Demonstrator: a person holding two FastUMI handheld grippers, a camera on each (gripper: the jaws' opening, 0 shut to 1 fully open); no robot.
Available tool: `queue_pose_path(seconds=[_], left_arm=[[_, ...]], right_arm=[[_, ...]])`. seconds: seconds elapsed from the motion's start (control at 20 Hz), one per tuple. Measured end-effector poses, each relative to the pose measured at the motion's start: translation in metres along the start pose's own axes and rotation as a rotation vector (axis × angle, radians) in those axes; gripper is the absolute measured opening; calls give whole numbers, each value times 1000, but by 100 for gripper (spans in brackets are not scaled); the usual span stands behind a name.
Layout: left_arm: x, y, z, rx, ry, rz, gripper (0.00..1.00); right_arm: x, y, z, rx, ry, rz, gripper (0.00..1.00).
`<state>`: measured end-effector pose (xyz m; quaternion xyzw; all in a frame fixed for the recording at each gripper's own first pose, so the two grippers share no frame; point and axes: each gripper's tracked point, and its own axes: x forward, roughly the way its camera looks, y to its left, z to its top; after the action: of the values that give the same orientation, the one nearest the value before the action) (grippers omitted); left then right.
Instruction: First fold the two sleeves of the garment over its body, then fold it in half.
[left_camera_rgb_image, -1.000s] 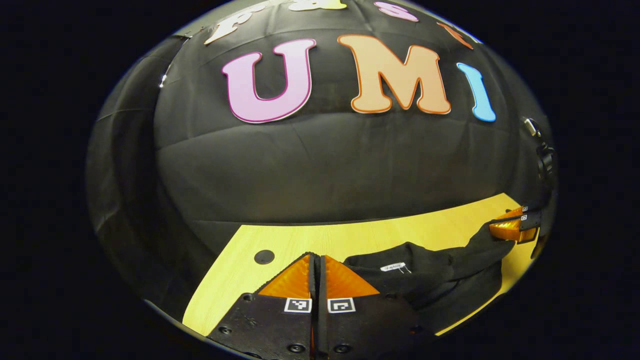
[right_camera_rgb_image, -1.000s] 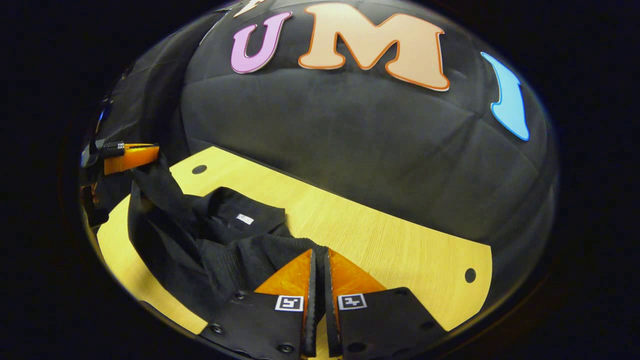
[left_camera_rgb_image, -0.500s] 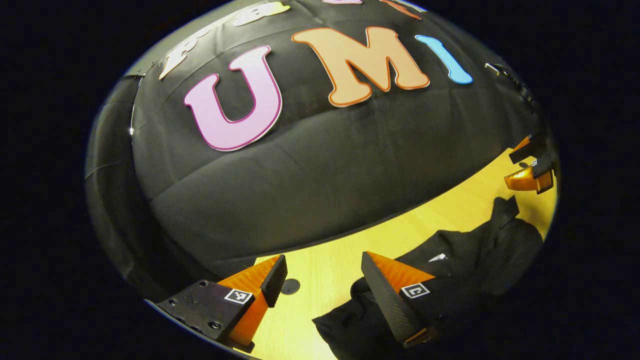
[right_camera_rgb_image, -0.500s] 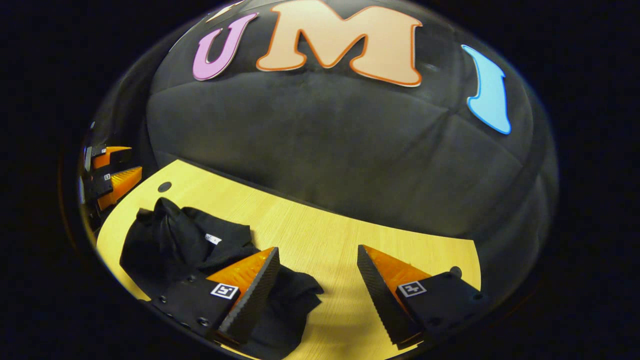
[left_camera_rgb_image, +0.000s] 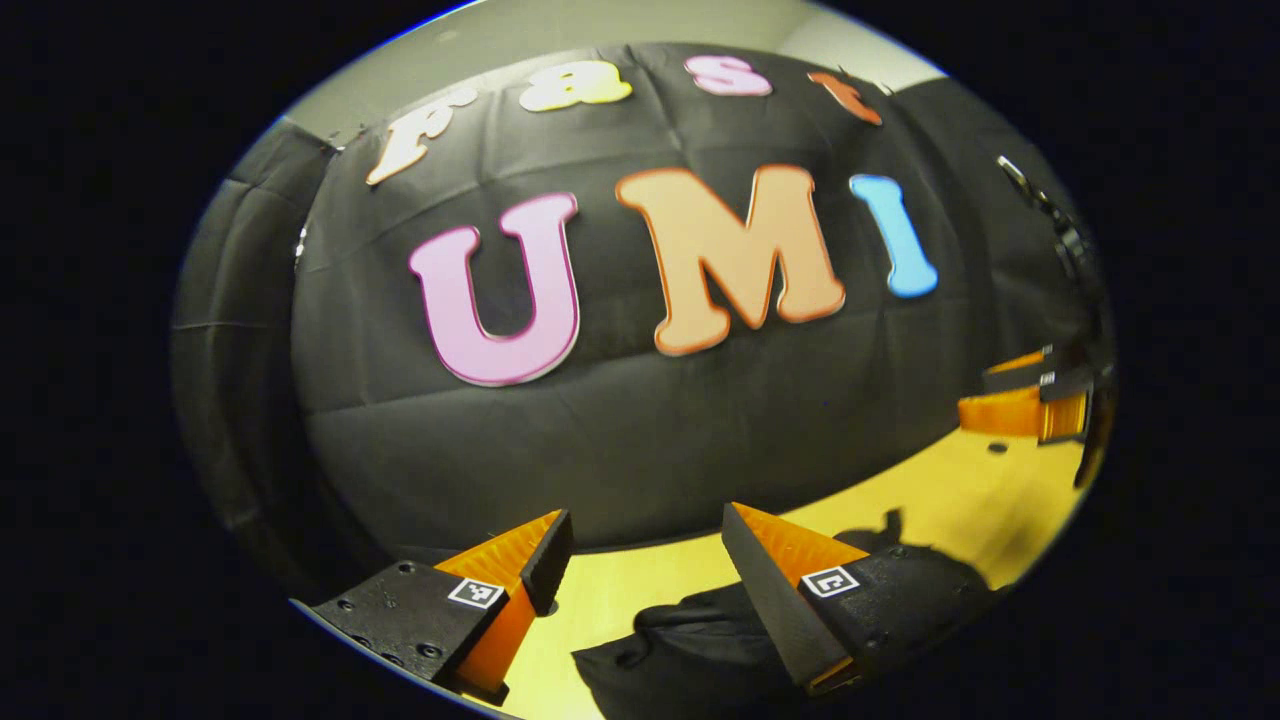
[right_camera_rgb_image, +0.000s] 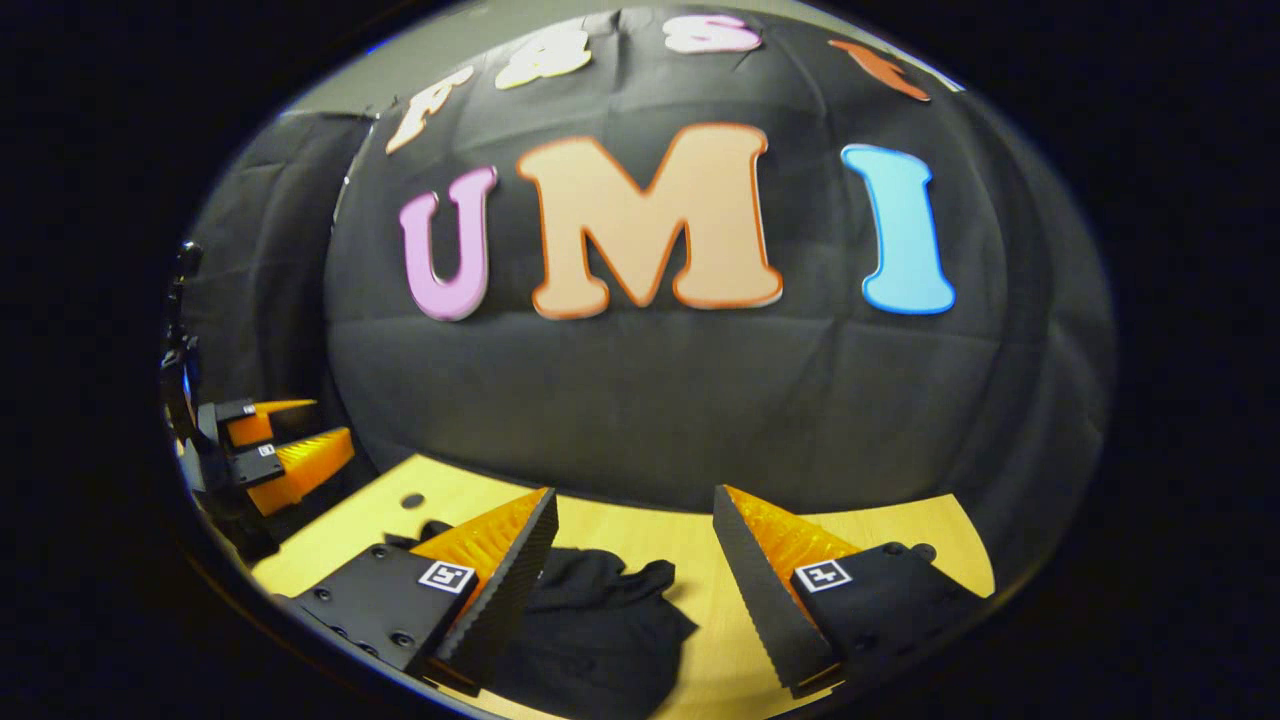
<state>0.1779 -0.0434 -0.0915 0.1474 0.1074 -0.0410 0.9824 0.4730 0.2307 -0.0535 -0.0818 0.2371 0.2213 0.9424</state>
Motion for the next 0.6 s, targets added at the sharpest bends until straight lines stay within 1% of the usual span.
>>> queue_pose_path(seconds=[0.05,0.1,0.15,0.2,0.25,0.3,0.35,0.4,0.45,0.5,0.6], left_arm=[[-15,-1,20,-41,-47,13,100],[-32,-3,33,-76,-80,24,100],[-49,-4,46,-107,-106,39,93],[-65,-5,55,-134,-129,49,93],[-81,-7,62,-155,-147,54,99],[-98,-11,66,-175,-154,50,99],[-114,-15,65,-197,-150,44,99],[-131,-23,58,-218,-138,38,93],[-144,-28,52,-241,-121,43,99],[-159,-28,48,-270,-127,60,99],[-190,-30,43,-328,-160,98,99]], right_arm=[[-23,9,8,15,-45,21,97],[-46,13,12,24,-91,39,100],[-70,16,16,30,-130,51,99],[-94,22,16,33,-171,67,99],[-115,25,17,31,-214,82,100],[-136,29,18,13,-264,102,99],[-154,31,17,-11,-293,108,97],[-173,31,9,-40,-307,106,98],[-189,30,2,-67,-311,101,97],[-206,32,-8,-80,-310,95,97],[-232,41,-23,-75,-327,117,98]])
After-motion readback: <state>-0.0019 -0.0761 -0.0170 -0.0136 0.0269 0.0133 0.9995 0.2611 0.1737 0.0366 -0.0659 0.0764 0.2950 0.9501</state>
